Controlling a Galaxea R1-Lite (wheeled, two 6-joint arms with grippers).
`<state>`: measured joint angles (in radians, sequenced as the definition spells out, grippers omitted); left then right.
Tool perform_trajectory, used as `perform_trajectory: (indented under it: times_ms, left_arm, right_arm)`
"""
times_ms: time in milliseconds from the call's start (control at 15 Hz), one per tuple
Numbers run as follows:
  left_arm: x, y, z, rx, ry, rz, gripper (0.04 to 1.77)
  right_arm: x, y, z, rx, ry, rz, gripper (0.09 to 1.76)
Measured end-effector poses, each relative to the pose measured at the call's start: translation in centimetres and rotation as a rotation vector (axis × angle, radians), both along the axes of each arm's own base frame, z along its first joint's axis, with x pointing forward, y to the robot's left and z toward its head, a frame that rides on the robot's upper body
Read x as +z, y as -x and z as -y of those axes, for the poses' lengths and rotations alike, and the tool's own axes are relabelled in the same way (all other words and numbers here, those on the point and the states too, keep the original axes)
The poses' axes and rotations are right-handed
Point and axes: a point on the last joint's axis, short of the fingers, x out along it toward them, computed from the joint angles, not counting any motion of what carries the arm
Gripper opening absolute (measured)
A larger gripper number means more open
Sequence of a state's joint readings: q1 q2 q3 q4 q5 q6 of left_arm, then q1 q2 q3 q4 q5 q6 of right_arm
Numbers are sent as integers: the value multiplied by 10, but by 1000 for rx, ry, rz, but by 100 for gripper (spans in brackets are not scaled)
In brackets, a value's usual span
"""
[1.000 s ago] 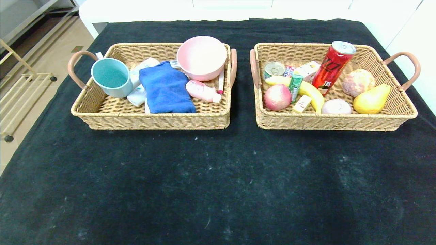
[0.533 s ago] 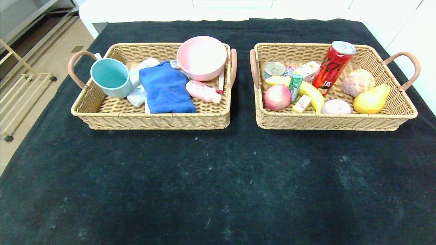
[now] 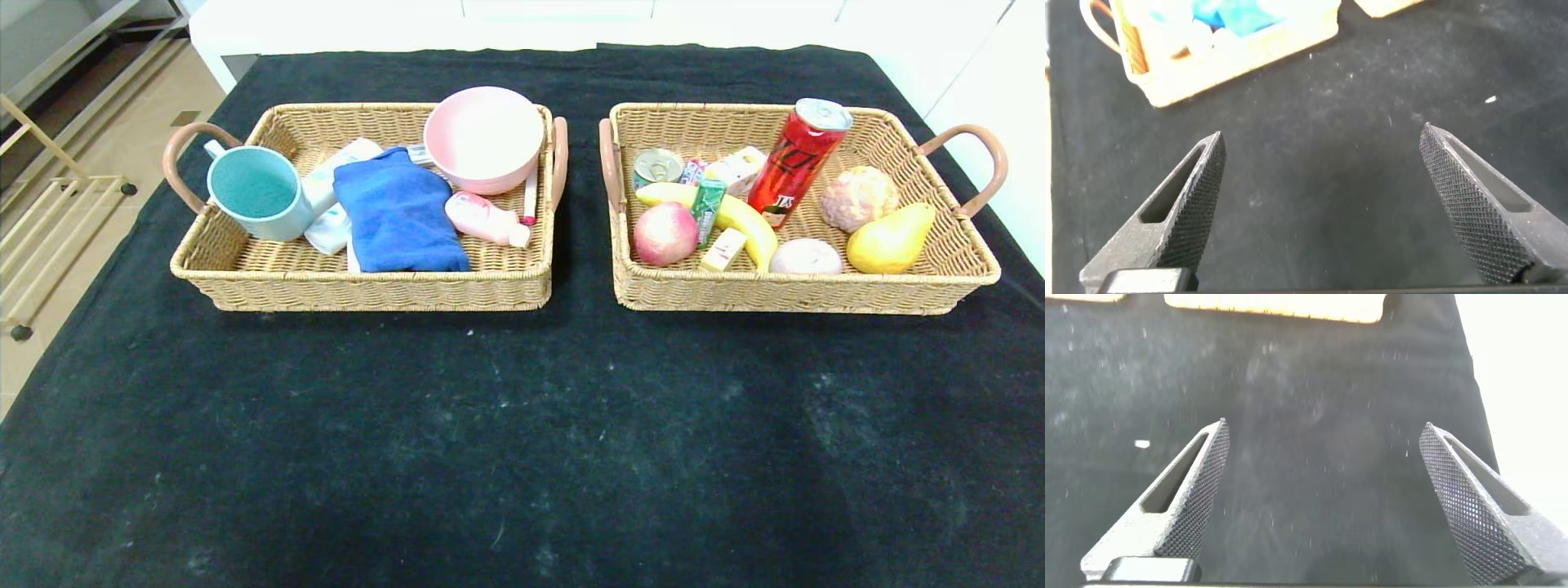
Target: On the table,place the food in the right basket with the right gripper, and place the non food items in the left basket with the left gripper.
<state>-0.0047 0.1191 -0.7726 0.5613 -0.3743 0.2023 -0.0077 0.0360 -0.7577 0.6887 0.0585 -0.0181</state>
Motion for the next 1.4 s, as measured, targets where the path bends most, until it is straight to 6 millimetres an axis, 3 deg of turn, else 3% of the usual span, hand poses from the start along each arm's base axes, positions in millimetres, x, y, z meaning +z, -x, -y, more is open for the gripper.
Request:
perform_trajectory:
  times_ms: [267, 467, 733, 1067, 1400]
  left_arm:
    - [-22, -15, -1, 56, 10, 166, 172]
    - [-43, -37, -3, 136, 25, 236, 172]
    - [-84, -63, -4, 195, 38, 131, 172]
    - [-123, -79, -5, 242, 69, -36, 172]
    - [-128, -79, -6, 276, 105, -92, 172]
  right_arm:
    - [-5, -8, 0, -9, -3, 83, 170]
    - [-8, -29, 1, -10, 0, 220, 170]
    - [-49, -73, 1, -35, 66, 327, 170]
    - [-93, -91, 2, -60, 90, 132, 170]
    - [-108, -93, 2, -54, 96, 1, 170]
